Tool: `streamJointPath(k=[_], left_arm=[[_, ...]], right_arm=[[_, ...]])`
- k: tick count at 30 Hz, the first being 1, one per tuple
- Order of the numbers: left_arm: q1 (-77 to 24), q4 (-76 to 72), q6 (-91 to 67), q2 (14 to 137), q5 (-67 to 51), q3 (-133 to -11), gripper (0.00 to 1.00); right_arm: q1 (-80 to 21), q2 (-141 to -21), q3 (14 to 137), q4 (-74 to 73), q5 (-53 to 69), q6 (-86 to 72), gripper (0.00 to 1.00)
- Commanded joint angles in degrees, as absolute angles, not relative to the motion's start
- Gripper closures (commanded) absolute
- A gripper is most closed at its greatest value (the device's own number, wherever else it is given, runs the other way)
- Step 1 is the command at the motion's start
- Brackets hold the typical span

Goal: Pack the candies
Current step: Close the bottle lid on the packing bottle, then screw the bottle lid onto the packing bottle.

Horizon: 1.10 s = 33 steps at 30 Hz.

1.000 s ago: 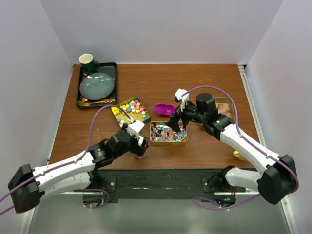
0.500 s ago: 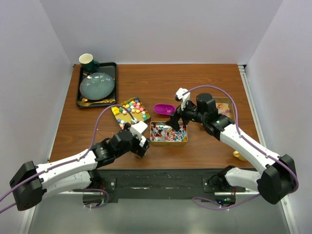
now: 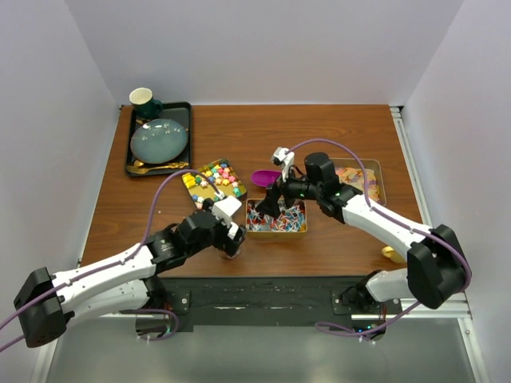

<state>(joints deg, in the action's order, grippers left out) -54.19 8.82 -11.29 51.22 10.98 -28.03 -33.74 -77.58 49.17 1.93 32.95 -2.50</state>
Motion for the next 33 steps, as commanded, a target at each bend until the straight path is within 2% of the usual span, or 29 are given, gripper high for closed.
streamJointPath(k=[1,5,8,11,12,13,14,16,17,18,22,27,33], left_arm=[[-54.5,7.6,-9.6,50.0,10.0,-34.2,0.00],[-54.2,6.7,-9.8,50.9,8.7,-37.7,0.00],[-51.0,9.5,-10.6,51.2,13.8,-40.8,0.00],[-43.5,12.5,-11.5,49.4,16.0,-40.7,0.01],[-41.4,13.9,-13.3,48.8,15.9,-40.5,0.02],[-38.1,14.9,-14.6,48.1,16.1,-40.6,0.03],[-36.8,16.0,-15.9,47.8,16.3,-40.7,0.03],[-32.9,18.4,-19.2,47.5,16.0,-40.9,0.03],[-31.4,18.7,-20.1,47.1,13.8,-40.9,0.03],[-29.8,19.2,-21.3,46.7,12.4,-40.8,0.03],[-26.6,18.6,-19.3,42.1,5.9,-39.6,0.02],[-26.5,20.9,-18.7,37.0,3.7,-36.7,0.01],[-26.5,20.1,-17.8,33.1,0.3,-33.6,0.00]], right_arm=[[-33.9,-77.9,50.8,5.7,33.0,-3.2,0.01],[-33.7,-78.0,52.8,2.8,29.0,-2.2,0.01],[-32.7,-78.2,55.3,0.2,25.0,-2.3,0.01],[-32.1,-79.0,58.8,-4.5,30.2,-0.4,0.01],[-33.0,-79.4,61.5,-7.1,36.2,3.5,0.01],[-34.0,-80.9,62.8,-8.9,38.0,4.6,0.06],[-35.3,-81.8,64.3,-10.8,38.8,6.4,0.15],[-39.8,-84.3,67.9,-15.1,39.8,12.2,0.23],[-41.2,-85.1,68.9,-16.2,39.9,14.0,0.32],[-44.1,-85.9,70.6,-18.3,40.0,17.6,0.35],[-48.3,-90.3,73.4,-22.0,42.0,24.0,0.61],[-52.0,-95.7,77.2,-29.2,41.6,32.2,0.68],[-53.4,-99.6,75.9,-33.4,36.3,35.7,0.77]])
